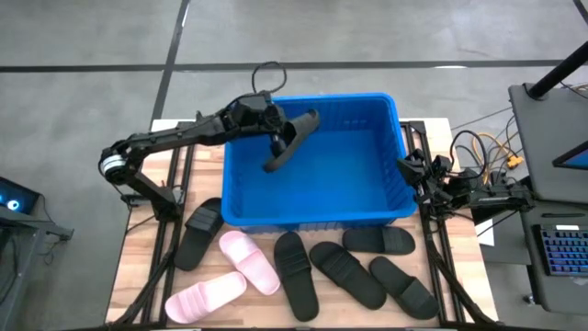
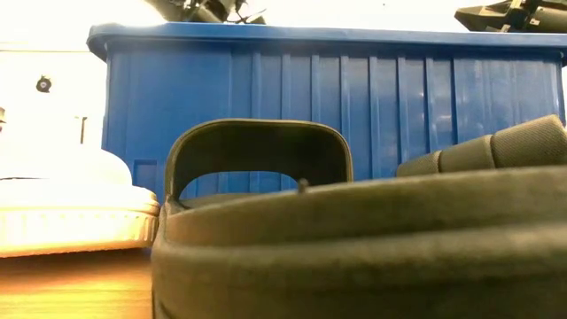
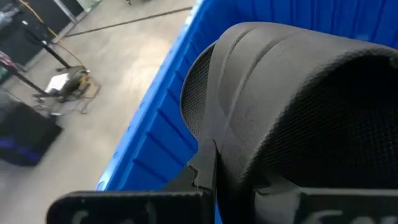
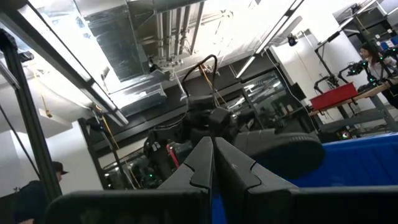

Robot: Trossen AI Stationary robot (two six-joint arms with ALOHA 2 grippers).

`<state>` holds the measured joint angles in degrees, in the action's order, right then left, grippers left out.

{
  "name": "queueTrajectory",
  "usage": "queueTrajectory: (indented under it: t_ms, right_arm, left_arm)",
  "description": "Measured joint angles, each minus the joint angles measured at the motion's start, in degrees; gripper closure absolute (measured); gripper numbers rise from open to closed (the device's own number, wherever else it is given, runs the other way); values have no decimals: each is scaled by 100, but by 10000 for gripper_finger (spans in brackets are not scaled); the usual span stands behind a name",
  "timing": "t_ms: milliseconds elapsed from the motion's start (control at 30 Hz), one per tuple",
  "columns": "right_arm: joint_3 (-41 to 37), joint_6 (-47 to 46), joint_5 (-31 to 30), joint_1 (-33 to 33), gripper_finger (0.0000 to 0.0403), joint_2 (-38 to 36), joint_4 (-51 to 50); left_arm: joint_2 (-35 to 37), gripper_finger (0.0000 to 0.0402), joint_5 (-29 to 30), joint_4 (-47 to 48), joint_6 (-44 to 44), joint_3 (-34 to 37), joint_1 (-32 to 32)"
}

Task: Pick and place slides into bin
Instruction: Put the black slide into the blue bin

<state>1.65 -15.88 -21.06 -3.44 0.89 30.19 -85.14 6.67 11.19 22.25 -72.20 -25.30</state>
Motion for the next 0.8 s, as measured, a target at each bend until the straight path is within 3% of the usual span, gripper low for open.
queueTrajectory:
  t_ms: [300,467,800]
  right_arm:
    - [0,0,-2,-2,394,0,-141]
    - [0,2,0,-2,394,0,-242]
    - [2,2,0,0,394,0,-247]
  left_arm:
    - [0,400,1135,329,809,13,326]
    - [0,400,1377,825,823,7,394]
    - [-329,400,2894,1367,816,-8,490]
